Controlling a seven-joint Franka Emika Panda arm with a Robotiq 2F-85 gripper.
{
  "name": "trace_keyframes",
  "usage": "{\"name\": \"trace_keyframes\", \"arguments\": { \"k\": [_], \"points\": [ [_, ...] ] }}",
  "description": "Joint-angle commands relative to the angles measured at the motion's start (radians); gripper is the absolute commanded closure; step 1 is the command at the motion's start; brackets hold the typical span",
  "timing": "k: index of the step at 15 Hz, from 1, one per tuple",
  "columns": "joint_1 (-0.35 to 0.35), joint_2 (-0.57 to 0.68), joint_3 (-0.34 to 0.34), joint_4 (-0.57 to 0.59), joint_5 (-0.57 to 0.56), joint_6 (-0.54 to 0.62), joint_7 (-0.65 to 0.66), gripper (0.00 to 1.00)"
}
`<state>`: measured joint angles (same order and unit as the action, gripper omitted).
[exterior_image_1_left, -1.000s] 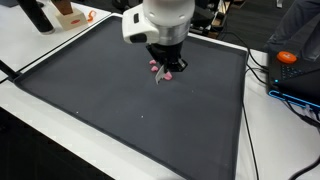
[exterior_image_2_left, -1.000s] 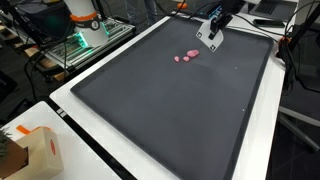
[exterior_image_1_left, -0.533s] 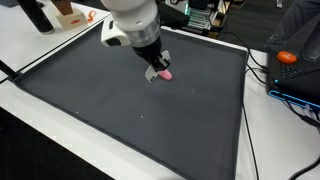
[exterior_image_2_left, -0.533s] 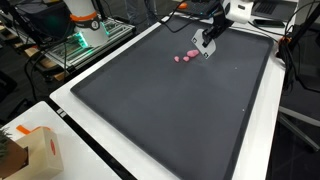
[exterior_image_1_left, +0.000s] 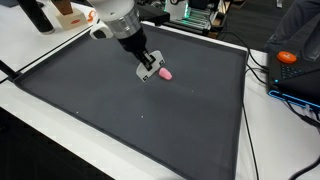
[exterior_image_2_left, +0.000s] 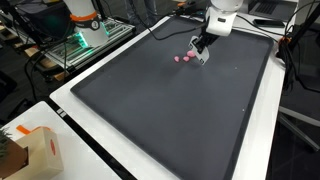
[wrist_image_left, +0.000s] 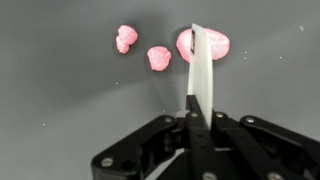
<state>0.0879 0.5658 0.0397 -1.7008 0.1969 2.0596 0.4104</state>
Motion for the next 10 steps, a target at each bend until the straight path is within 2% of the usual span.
{"name": "trace_keyframes", "arguments": {
  "k": [1, 10],
  "points": [
    [-0.026, -0.121, 0.002, -0.182, 0.072, 0.104, -0.050, 0.99],
    [-0.067, -0.298, 0.002, -0.429, 0.197, 0.241, -0.120, 0.99]
  ]
}}
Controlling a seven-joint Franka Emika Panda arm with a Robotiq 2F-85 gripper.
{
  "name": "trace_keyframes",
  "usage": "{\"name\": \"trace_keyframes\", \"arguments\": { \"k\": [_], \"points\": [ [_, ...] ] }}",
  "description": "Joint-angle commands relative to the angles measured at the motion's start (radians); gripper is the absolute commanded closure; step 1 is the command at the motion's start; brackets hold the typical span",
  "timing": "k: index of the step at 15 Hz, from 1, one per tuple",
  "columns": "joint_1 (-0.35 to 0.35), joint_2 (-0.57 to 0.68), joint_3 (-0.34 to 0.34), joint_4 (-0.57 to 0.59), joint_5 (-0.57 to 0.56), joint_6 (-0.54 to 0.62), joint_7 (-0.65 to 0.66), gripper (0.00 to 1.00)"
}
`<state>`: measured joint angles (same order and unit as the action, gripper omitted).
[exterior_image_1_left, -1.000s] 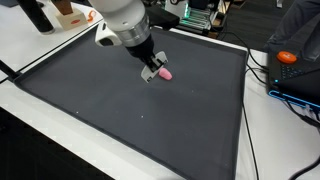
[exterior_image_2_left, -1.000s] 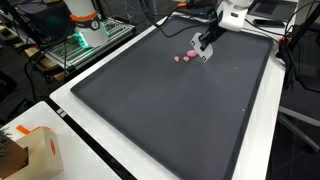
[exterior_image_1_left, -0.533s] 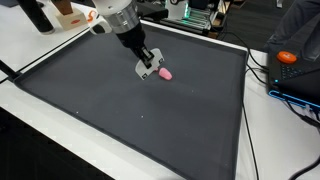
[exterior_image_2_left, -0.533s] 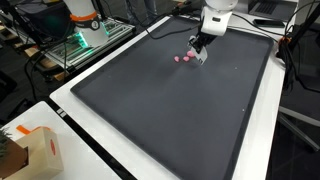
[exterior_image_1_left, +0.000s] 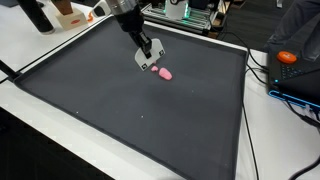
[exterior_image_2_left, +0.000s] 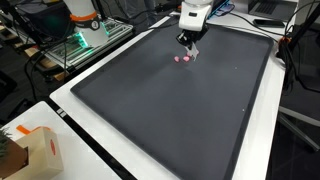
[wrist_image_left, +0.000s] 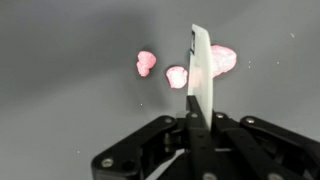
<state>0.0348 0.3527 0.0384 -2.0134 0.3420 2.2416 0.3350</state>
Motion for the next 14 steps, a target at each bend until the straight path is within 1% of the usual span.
{"name": "trace_keyframes", "arguments": {
  "k": [1, 7, 11, 14],
  "points": [
    [-0.015, -0.102, 0.003, -0.142, 0.059, 0.076, -0.050, 0.99],
    [-0.024, -0.197, 0.003, -0.285, 0.119, 0.180, -0.085, 0.99],
    [-0.031, -0.246, 0.002, -0.366, 0.176, 0.237, -0.106, 0.99],
    [-0.034, -0.276, -0.001, -0.416, 0.198, 0.272, -0.120, 0.99]
  ]
}}
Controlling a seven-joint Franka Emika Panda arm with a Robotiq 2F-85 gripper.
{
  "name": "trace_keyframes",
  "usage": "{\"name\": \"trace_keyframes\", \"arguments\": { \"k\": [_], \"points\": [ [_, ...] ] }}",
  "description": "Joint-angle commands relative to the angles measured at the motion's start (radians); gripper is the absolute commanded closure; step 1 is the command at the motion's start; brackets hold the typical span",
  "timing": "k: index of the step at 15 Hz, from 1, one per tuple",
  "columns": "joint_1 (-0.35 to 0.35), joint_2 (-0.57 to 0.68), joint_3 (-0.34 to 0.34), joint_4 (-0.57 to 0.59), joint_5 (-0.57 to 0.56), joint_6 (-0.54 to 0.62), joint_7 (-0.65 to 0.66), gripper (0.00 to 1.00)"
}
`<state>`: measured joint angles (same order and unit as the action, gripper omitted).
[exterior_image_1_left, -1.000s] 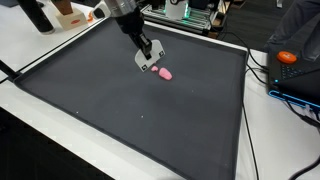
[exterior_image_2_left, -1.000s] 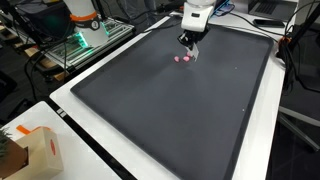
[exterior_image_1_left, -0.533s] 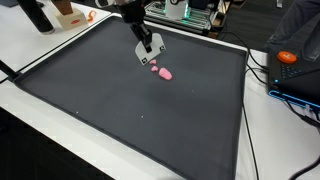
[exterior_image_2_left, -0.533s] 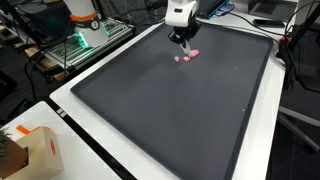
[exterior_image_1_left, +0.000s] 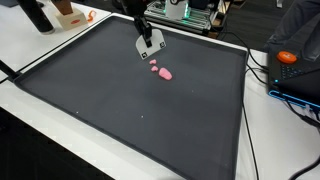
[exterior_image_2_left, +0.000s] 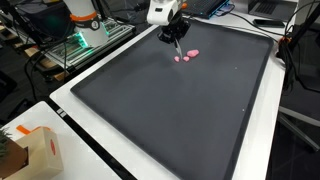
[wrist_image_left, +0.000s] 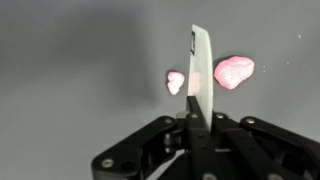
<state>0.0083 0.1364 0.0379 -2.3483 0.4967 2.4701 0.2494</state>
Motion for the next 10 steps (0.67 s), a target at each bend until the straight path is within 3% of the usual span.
{"name": "trace_keyframes", "arguments": {
  "k": [1, 10],
  "points": [
    [-0.008, -0.068, -0.002, -0.094, 0.048, 0.053, -0.035, 0.99],
    [0.002, -0.088, -0.007, -0.129, -0.017, 0.076, 0.007, 0.99]
  ]
}}
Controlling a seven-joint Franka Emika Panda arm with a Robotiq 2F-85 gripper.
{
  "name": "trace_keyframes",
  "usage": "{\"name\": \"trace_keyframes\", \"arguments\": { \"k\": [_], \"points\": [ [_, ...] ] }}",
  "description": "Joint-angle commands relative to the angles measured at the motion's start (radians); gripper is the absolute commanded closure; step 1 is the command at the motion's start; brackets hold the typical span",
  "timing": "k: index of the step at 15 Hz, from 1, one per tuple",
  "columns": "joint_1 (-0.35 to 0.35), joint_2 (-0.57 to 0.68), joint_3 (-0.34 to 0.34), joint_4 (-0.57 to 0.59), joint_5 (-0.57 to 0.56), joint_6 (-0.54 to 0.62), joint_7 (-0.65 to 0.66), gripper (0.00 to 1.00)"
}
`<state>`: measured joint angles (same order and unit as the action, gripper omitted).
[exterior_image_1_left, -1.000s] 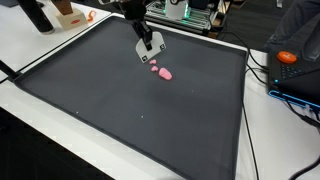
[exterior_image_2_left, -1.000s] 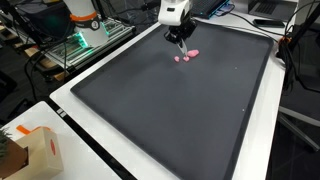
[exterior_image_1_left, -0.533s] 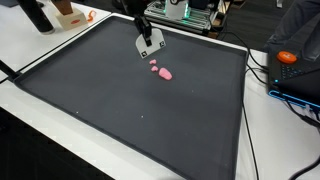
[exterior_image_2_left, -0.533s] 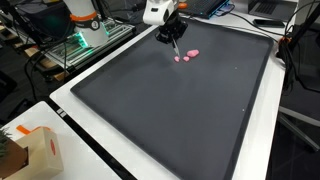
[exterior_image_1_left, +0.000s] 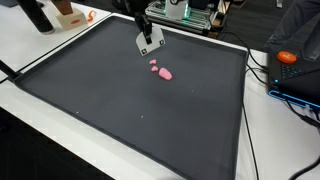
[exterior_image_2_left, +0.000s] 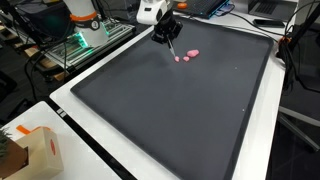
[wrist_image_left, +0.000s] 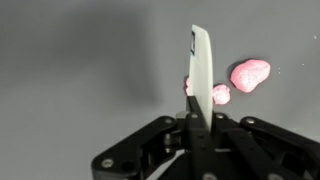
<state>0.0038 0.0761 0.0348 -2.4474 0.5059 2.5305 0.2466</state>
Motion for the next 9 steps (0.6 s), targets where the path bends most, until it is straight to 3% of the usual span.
{"name": "trace_keyframes", "arguments": {
  "k": [1, 9],
  "points": [
    [0.009, -0.026, -0.004, -0.025, -0.039, 0.012, 0.016, 0.99],
    [0.032, -0.016, -0.003, 0.030, -0.248, -0.030, 0.141, 0.99]
  ]
}}
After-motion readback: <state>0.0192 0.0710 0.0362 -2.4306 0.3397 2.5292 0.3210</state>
